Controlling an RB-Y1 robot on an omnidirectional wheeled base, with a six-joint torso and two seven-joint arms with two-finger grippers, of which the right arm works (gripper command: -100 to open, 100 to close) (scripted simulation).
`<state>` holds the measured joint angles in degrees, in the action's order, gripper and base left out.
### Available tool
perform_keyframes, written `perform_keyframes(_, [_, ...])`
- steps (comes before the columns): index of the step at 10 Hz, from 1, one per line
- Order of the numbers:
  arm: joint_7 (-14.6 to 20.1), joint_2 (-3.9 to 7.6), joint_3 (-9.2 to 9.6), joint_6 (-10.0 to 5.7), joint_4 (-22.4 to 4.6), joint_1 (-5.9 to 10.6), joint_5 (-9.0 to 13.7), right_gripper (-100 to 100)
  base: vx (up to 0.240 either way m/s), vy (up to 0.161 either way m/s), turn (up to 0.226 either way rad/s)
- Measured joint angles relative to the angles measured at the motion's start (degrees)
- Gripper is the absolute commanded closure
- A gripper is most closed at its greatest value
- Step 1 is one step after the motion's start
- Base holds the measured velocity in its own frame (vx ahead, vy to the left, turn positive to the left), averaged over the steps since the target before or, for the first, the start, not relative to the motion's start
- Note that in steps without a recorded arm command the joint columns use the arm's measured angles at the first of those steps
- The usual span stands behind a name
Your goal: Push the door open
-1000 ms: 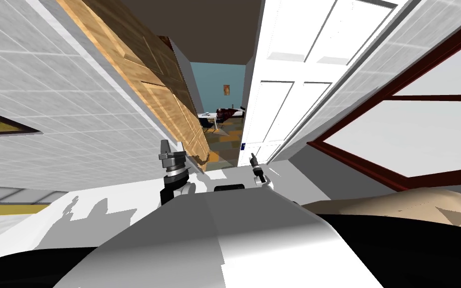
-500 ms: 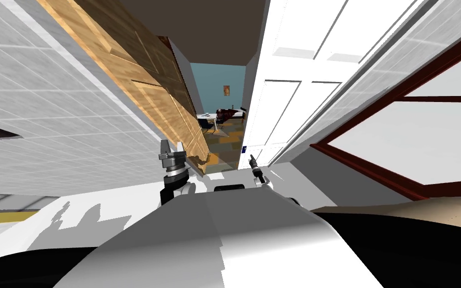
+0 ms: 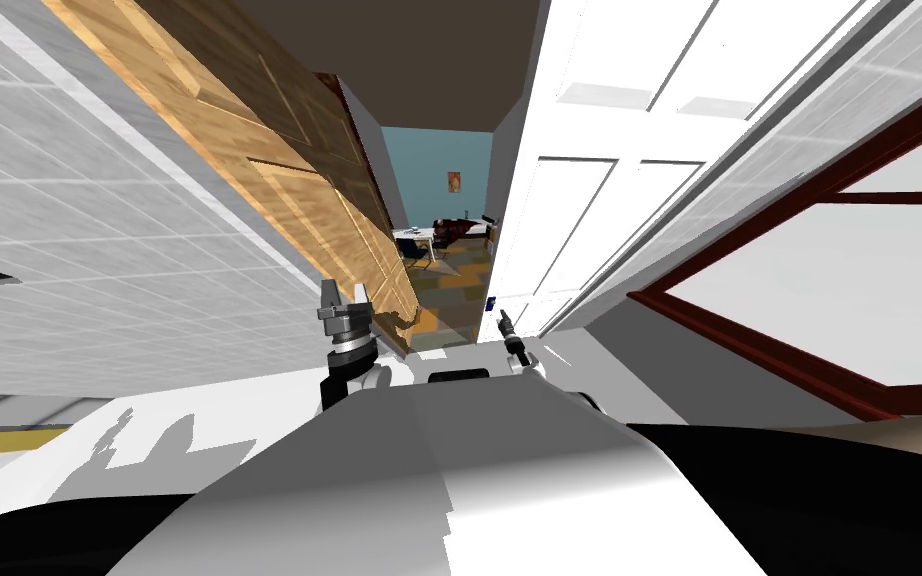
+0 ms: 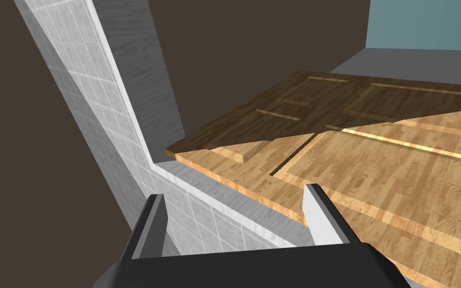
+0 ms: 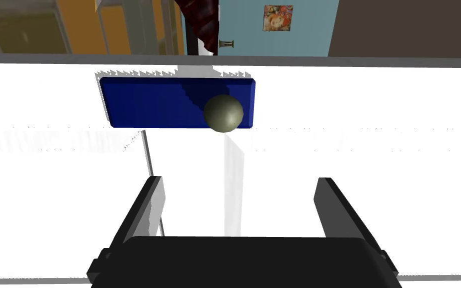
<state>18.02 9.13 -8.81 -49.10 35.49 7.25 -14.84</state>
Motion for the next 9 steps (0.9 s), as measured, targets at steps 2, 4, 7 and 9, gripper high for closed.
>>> perform_keyframes(2, [-0.4,-0.23,-0.15,0.30,-0.3,0.31,0.3,-100,0.186,0.000,0.036])
perform_keyframes(4, [-1.0,-0.44,-0.36,0.56,-0.8,0.82,0.6,-100,0.211,0.001,0.034])
perform_keyframes(7, [-1.3,-0.63,-0.45,0.81,-0.8,0.94,0.9,100,0.087,0.004,0.006])
perform_keyframes(9, [-1.3,-0.57,-0.48,0.93,-0.8,1.07,0.9,100,-0.023,-0.004,0.008])
